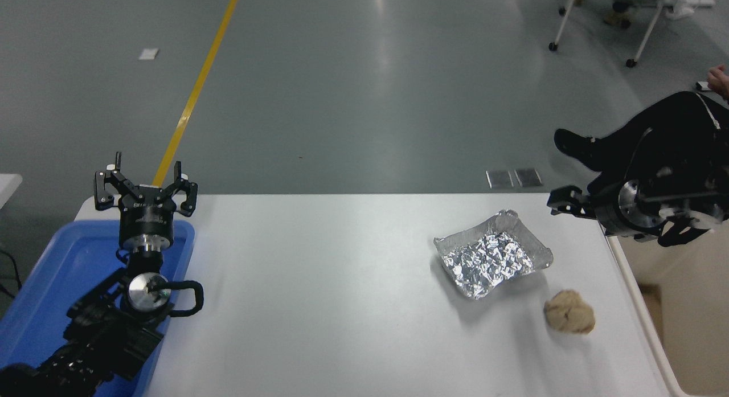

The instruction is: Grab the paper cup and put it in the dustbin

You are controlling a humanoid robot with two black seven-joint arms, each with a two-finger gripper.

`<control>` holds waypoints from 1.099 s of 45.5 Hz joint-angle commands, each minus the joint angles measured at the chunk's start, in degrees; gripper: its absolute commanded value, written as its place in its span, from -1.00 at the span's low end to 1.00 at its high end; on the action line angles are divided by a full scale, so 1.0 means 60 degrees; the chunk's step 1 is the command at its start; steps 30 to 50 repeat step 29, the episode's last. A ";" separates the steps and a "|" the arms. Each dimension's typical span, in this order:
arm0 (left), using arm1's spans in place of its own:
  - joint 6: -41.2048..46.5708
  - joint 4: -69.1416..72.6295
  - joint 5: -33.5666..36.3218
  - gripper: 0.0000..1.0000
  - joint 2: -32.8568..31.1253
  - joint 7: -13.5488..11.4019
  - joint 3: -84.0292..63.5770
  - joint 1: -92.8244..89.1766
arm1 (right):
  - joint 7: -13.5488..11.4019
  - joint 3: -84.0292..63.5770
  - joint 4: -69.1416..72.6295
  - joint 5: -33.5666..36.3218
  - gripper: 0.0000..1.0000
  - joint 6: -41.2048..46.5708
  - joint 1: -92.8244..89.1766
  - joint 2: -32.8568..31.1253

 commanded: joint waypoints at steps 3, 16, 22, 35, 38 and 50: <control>0.0000 -0.0002 -0.0004 0.98 0.0004 0.0001 0.0000 -0.0001 | 0.0004 0.0762 0.1962 -0.0022 1.00 0.1870 0.2212 0.0979; 0.0000 -0.0002 0.0010 0.98 0.0004 0.0001 0.0000 -0.0001 | 0.0121 0.1071 0.2311 -0.0022 1.00 0.5239 0.3399 0.1287; 0.0000 -0.0002 0.0011 0.98 0.0004 0.0001 0.0000 -0.0001 | 0.0706 0.1085 0.2311 -0.0051 1.00 0.6516 0.3883 0.1243; 0.0000 -0.0002 -0.0004 0.98 0.0004 0.0001 0.0000 -0.0001 | 0.1396 0.1232 0.2311 -0.0066 1.00 0.6605 0.4088 0.1199; 0.0000 -0.0002 -0.0004 0.98 0.0004 0.0001 0.0000 -0.0001 | 0.1396 0.1232 0.2311 -0.0066 1.00 0.6605 0.4088 0.1199; 0.0000 -0.0002 -0.0004 0.98 0.0004 0.0001 0.0000 -0.0001 | 0.1396 0.1232 0.2311 -0.0066 1.00 0.6605 0.4088 0.1199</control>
